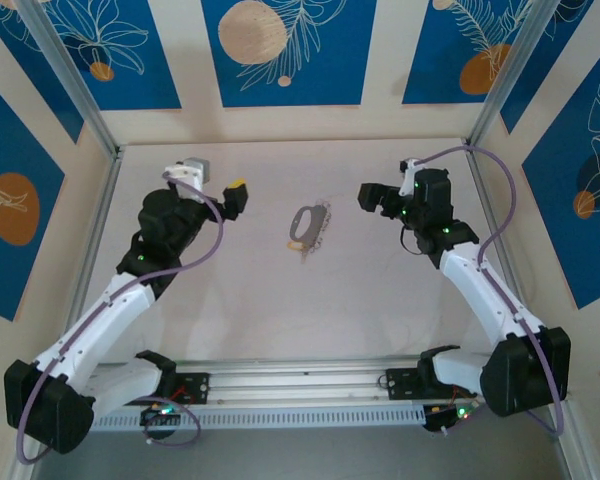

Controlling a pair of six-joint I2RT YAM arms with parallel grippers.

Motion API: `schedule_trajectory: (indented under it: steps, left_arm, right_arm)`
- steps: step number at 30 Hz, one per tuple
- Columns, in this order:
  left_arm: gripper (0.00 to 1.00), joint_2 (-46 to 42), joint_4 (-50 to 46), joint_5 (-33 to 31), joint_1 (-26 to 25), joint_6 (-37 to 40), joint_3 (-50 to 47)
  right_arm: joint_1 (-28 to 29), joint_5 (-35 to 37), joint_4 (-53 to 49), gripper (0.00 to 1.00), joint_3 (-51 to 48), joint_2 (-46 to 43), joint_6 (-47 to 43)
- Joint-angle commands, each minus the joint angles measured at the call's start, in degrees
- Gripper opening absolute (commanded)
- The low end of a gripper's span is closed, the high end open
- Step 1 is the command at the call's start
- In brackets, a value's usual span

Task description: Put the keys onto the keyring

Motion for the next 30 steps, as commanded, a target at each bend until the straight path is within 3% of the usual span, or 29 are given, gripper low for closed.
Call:
schedule_trajectory:
  steps: [1,5,8,16,17,25,28,30]
  left_arm:
    - [1.0,-2.5,3.7,-11.2,3.0,8.0,-5.4]
    - [1.0,-4.0,9.1,-12.2,7.6,9.6,-13.7]
    - [1.0,-2.3,13.1,-10.3,10.8,9.6,-19.1]
    - [1.0,14.1,38.3,-9.8,14.1,11.2,-30.6]
    - [1.0,15.3,37.7,-10.5,14.5,10.4,-30.2]
    - [1.0,28.5,48.6,-4.1,16.6,9.7,-30.8]
    - [1.0,30.0,46.4,-2.1,17.0,10.1,-28.7]
    - [1.0,30.3,44.5,0.2,17.6,10.5,-27.6]
  right_arm:
    - [-2.0,5.3,5.5,0.99,-3.6,2.1,-0.3]
    - [-3.0,9.9,5.3,0.99,-4.2,5.5,-5.9]
    - [-4.3,12.5,11.1,0.99,-8.0,5.9,-7.7]
    - [-9.4,15.1,25.2,0.99,-17.0,8.7,-10.1]
    - [-9.5,15.4,27.5,0.99,-18.3,9.1,-10.3]
    - [-10.1,7.0,56.4,0.99,-31.6,15.6,-13.4]
    - [-10.3,2.0,59.1,0.99,-31.2,19.3,-15.1]
    - [-10.8,-0.9,54.6,0.99,-29.7,18.4,-15.7]
